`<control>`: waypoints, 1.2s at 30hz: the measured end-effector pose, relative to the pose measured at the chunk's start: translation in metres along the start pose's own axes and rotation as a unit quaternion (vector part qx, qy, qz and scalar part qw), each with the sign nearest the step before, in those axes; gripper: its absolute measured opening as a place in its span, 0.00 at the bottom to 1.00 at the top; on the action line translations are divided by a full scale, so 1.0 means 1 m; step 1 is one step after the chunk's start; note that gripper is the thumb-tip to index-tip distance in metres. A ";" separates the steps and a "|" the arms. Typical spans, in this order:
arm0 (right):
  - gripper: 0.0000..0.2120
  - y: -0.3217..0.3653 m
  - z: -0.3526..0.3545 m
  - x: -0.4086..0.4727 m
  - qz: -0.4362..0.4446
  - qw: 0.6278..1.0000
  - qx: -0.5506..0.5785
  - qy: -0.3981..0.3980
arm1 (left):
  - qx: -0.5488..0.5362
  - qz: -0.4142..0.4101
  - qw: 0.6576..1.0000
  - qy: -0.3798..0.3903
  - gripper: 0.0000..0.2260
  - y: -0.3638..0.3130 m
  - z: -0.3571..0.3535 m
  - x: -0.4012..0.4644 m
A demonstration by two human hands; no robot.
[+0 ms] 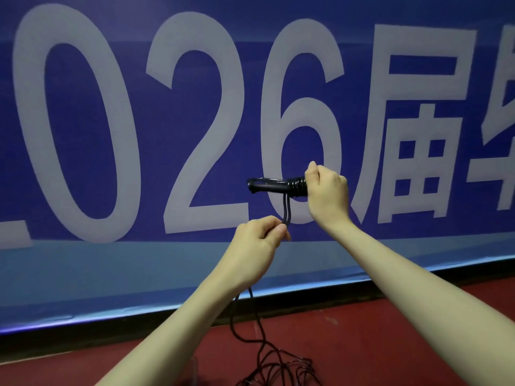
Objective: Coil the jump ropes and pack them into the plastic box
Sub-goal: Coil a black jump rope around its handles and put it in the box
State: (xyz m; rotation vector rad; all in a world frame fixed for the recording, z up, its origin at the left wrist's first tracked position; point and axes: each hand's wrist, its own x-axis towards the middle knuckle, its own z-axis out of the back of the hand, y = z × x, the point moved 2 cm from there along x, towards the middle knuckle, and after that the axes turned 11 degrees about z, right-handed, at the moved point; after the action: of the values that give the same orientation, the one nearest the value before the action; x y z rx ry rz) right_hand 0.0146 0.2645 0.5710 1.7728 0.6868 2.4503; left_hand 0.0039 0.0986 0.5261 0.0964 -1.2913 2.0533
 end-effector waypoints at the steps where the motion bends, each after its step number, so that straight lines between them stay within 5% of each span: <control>1: 0.19 0.000 0.001 -0.003 0.042 0.998 -0.043 0.020 | 0.018 -0.006 1.000 -0.002 0.12 -0.003 -0.001 -0.002; 5: 0.15 -0.001 0.004 -0.014 0.155 0.975 -0.138 0.075 | 0.073 -0.046 0.996 -0.028 0.14 -0.010 -0.001 -0.007; 11: 0.14 -0.009 0.013 -0.018 0.150 0.968 -0.166 0.113 | 0.078 -0.042 0.993 -0.081 0.09 -0.001 0.007 -0.005; 20: 0.14 -0.014 0.006 -0.046 0.128 0.962 -0.176 0.166 | 0.260 -0.055 0.958 -0.112 0.13 -0.003 0.015 0.004; 28: 0.19 -0.001 0.009 -0.050 0.105 0.979 -0.026 0.175 | 0.286 -0.056 0.949 -0.123 0.16 -0.011 0.037 0.030; 36: 0.22 0.013 0.020 -0.060 0.062 0.981 0.100 0.154 | 0.188 -0.034 0.981 -0.022 0.14 -0.016 0.039 0.039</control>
State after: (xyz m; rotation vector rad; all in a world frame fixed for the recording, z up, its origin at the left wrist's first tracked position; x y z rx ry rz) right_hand 0.0569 0.2427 0.5269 1.5493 0.8983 2.8692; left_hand -0.0276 0.0913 0.5734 0.3532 -0.8956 2.2217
